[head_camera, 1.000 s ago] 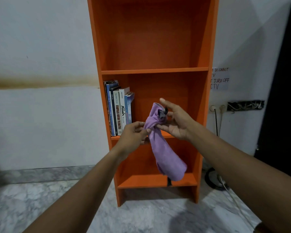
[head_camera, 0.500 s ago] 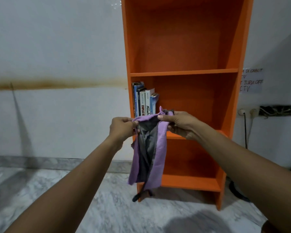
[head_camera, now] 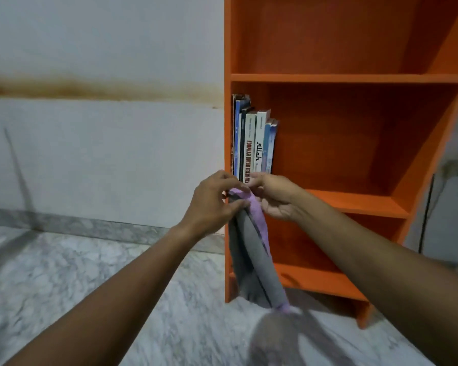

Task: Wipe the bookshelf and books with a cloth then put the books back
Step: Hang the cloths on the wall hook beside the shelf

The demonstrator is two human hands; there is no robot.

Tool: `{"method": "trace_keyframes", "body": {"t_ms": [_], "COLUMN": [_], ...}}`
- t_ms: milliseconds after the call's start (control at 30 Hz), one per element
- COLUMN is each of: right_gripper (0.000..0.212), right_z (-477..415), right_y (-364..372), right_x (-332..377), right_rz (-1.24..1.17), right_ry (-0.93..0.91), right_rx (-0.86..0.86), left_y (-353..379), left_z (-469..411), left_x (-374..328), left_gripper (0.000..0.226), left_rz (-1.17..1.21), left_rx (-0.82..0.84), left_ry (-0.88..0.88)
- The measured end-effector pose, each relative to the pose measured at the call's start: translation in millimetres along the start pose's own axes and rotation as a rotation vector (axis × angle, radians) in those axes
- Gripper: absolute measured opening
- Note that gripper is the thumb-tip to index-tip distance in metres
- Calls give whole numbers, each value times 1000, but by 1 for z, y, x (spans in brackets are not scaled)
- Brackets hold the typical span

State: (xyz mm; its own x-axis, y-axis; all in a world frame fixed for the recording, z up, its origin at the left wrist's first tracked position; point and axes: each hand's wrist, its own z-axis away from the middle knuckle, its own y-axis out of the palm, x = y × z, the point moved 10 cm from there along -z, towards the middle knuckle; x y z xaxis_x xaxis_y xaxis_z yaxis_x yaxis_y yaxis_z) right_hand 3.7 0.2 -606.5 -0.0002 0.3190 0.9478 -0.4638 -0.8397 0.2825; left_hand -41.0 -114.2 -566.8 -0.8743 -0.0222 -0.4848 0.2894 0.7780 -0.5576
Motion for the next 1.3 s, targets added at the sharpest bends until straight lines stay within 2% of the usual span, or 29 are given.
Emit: {"method": "trace_keyframes", "body": {"t_ms": [100,300,400,500,600,667,833,967,1067,1133,1300], "right_gripper": [65,66,60,54,52,49,34,32,41,28,13], "right_z": [-46,-134,-154,-163,-166,-165,-141,-107,-90,-84,-66], "right_y": [10,53,89,127,167,185,238,294,326,335,336], "right_x": [-25,-56,-31,23,102,166,328,449,551,603,712], "right_rz": [-111,-209,-261,-124,-30,90,560,706,850,849,820], "right_ry": [51,120,155,187,215,189,28,-109,-353,-468,-690], "right_rx": [54,77,117,164,165,122,115,206,51,-74,-399], "left_y": [-18,-42,-77,-121,-181,-221,-319,-389,-444,-471,-530], "left_z": [-23,-56,-77,-110,-167,-219,-358,-469,-541,-577,-648], "left_x": [57,161,190,181,153,127,33,-40,-91,-116,-146], "left_gripper": [11,5,22,18,12,11,28,29,26,22,17], "left_rz": [-3,76,176,112,46,19,-176,-305,-309,-334,-463], "left_rx": [-85,1,32,48,34,92,340,608,680,671,467], "left_ry": [-39,-271,-417,-435,-444,-446,-318,-290,-276,-223,-93]}}
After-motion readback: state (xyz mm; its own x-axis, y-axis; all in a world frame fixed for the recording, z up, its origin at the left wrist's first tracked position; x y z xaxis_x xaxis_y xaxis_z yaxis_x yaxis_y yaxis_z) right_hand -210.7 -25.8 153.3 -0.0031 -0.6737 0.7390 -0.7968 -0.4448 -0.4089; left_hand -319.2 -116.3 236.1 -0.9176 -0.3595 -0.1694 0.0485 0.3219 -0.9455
